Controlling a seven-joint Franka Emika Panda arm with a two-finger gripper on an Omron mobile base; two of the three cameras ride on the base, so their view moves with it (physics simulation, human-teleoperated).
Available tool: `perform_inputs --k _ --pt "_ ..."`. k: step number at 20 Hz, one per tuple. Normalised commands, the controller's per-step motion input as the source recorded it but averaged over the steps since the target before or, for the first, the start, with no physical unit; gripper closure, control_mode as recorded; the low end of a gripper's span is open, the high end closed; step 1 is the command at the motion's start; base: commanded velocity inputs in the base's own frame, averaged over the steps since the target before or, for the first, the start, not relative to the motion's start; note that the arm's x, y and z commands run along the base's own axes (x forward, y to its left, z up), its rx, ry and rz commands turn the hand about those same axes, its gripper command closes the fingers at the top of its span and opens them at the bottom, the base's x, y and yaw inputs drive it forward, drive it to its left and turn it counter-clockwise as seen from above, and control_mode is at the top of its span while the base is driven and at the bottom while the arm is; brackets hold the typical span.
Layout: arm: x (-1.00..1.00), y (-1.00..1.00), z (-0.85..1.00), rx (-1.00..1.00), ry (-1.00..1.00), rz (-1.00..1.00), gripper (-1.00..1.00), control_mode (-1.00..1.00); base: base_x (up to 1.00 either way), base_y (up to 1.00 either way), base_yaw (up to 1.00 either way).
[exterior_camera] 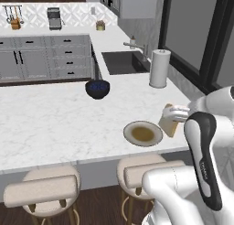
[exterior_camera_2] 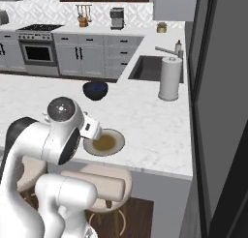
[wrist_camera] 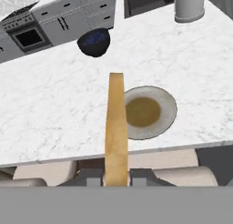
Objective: Start the toaster. Once the lever pops up, take the bread to the plate on the dining counter.
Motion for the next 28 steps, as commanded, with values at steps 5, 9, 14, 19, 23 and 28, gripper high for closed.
perform_inputs --k 5,9,14,19,23,28 --pt "0.65 0.00 -0.38 0.13 0.02 0.00 1.00 -1.00 0.00 0.00 0.00" --pt "0.65 0.00 -0.29 0.09 0.02 0.00 1.00 -1.00 0.00 0.00 0.00" --pt "0.59 0.00 -0.31 0.08 0.05 0.00 1.00 -1.00 0.00 0.00 0.00" --pt "0.53 0.00 -0.33 0.04 0.04 0.00 1.00 -1.00 0.00 0.00 0.00" --pt "0.49 0.00 -0.36 0.02 0.01 0.00 1.00 -1.00 0.00 0.00 0.00" --pt "0.42 0.00 -0.42 0.00 0.01 0.00 1.00 -1.00 0.00 0.00 0.00"
